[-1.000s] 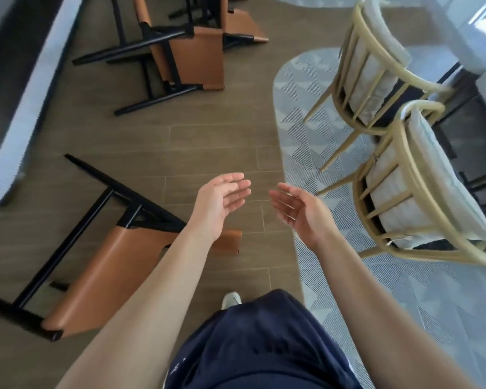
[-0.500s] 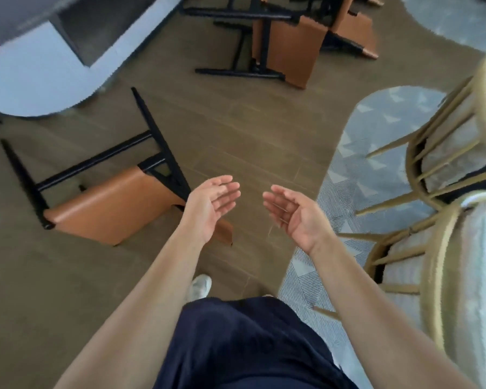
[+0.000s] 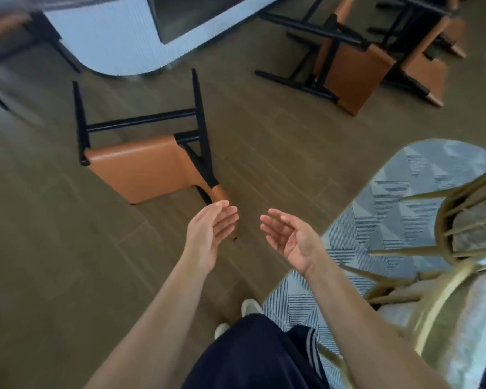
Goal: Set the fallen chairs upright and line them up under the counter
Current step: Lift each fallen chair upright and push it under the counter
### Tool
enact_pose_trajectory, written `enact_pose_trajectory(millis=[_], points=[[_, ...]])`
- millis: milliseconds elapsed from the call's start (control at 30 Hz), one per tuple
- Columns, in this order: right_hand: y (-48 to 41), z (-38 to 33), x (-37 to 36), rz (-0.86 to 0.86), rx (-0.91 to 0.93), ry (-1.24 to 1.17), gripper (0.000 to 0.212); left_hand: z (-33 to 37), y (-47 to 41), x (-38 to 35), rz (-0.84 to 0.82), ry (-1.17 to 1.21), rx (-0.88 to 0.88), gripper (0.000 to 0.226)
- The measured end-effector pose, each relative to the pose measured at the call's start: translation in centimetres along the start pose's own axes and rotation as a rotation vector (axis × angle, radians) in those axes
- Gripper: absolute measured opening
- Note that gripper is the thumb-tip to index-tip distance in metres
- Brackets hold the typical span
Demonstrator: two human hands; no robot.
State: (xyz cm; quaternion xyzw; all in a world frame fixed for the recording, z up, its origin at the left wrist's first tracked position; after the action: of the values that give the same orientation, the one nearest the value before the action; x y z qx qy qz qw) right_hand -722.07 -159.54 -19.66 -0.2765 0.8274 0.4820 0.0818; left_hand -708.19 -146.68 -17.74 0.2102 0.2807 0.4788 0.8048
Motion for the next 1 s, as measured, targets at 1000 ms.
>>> enact_pose_trajectory(millis=[1000], points=[[-32.8, 18.1, 8.1, 0.084, 0.065, -0.043, 0.021, -24.1, -25.1, 11.0, 0.033, 0.165, -0.090, 0.035]])
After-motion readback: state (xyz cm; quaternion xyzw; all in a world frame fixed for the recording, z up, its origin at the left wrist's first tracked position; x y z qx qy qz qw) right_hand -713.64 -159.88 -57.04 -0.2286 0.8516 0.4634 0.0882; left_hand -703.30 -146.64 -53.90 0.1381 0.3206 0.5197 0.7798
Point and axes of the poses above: each hand's wrist, its own y-axis away from the middle knuckle, its own x-axis out of the back of the hand, z = x × y, the point moved 9 cm from there along -y, towards the middle knuckle, and after that the axes turned 2 degrees about -y, right-handed, at the moved point
